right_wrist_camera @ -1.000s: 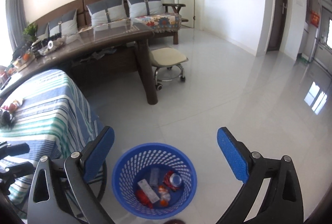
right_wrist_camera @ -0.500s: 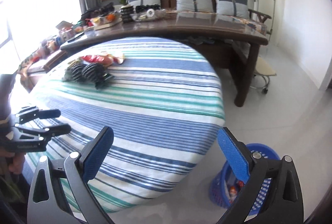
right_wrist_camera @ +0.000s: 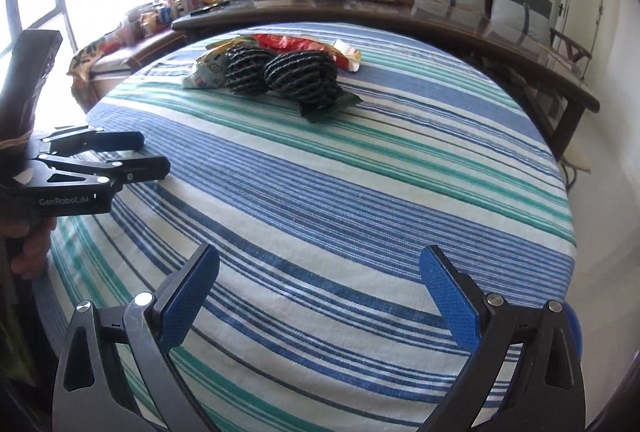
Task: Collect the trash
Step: 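Move both open tools back over the striped table, then grasp the white-yellow snack bag with the left tool while the right tool grasps the black mesh net, then lift the snack bag with the left tool while the right tool lifts the mesh net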
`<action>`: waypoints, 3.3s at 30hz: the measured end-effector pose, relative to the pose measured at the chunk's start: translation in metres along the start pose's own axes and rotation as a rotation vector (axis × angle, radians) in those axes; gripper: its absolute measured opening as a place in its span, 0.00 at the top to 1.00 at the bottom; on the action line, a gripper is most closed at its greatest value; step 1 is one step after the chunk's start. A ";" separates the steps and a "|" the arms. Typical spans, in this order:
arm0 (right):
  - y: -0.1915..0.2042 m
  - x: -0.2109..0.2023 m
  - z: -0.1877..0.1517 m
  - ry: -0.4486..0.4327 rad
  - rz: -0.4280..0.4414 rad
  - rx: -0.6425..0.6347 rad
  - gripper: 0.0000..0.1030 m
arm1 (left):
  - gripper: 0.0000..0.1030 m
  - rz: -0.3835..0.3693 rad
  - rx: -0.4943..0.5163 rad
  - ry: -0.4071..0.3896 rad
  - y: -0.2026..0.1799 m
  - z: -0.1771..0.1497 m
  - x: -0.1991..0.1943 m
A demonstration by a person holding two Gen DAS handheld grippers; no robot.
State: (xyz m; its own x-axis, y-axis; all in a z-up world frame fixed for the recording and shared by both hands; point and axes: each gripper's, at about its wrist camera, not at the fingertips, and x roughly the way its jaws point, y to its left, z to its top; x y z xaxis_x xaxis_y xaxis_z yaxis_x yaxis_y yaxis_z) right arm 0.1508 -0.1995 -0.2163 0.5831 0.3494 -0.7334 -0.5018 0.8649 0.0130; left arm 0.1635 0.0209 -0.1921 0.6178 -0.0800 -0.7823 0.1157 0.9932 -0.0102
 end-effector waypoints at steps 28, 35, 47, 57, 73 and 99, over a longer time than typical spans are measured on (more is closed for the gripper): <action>0.003 0.012 0.000 0.055 0.017 -0.031 0.01 | 0.25 -0.085 0.087 0.018 0.081 0.097 0.080; -0.002 0.025 0.033 0.056 0.005 -0.094 0.01 | 0.60 -0.074 0.060 -0.021 0.084 0.094 0.067; 0.048 0.103 0.132 0.155 0.075 -0.543 0.20 | 0.61 -0.104 -0.057 0.003 0.103 0.066 0.030; -0.009 0.017 0.096 0.049 0.010 0.027 0.58 | 0.61 -0.141 -0.087 0.000 0.082 0.058 0.021; -0.047 0.020 0.017 0.031 -0.106 0.211 0.15 | 0.37 -0.059 0.013 0.009 0.019 0.026 0.016; -0.036 0.029 0.018 0.093 -0.124 0.148 0.01 | 0.11 -0.023 0.044 0.035 0.013 0.032 0.031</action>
State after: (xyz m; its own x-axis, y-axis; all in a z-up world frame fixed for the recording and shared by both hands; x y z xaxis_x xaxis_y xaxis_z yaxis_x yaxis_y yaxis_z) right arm 0.1972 -0.2142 -0.2254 0.5695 0.2079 -0.7953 -0.3265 0.9451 0.0132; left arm 0.2089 0.0282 -0.1965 0.5872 -0.0990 -0.8033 0.1645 0.9864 -0.0013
